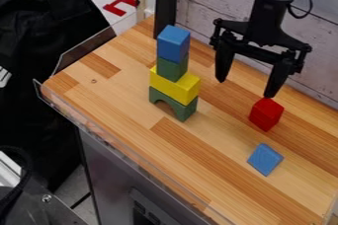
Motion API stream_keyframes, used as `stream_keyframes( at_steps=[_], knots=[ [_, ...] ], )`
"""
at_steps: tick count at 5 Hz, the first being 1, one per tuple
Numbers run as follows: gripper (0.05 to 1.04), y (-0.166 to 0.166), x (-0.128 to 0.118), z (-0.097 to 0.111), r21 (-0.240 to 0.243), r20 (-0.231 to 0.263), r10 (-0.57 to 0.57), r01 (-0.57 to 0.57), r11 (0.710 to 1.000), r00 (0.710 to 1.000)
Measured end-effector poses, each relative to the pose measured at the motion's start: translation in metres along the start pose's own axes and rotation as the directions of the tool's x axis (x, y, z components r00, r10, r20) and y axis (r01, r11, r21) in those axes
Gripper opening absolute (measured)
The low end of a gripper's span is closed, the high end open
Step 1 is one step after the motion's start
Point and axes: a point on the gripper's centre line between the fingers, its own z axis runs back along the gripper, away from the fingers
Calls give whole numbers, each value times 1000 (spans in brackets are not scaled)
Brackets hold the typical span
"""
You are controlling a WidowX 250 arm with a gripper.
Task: Remove the blue cube from the tower and put it on top of the red cube
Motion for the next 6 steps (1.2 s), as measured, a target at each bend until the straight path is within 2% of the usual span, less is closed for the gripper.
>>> stream_keyframes(
  at_steps=[1,2,3,4,5,6],
  knots=[
    [999,1,-1,-10,13,-26,1,-1,1000,1000],
    [999,3,0,-2,29,-38,-30,31,999,999],
    [999,2,6,9,39,-23,-45,46,998,999],
    [999,5,4,14,56,-30,-56,58,997,998],
    [999,17,-2,28,79,-26,-87,89,993,996],
    [999,32,-5,38,76,-41,-96,99,992,994]
  ],
)
